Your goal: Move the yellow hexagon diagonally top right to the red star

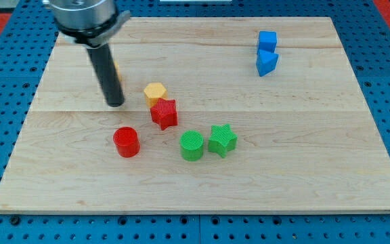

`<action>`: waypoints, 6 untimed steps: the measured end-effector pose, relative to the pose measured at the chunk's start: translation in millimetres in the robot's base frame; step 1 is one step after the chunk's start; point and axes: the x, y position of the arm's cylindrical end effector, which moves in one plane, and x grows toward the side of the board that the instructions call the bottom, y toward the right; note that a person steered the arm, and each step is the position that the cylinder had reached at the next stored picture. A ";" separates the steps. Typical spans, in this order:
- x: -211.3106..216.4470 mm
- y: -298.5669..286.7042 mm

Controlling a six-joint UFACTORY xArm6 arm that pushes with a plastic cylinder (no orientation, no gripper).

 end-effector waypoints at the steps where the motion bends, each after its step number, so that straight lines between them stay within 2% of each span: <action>1: -3.6 71.1; 3: -43.6 149.8; 4: -26.0 146.1; 5: -8.1 178.6; 6: -24.8 251.6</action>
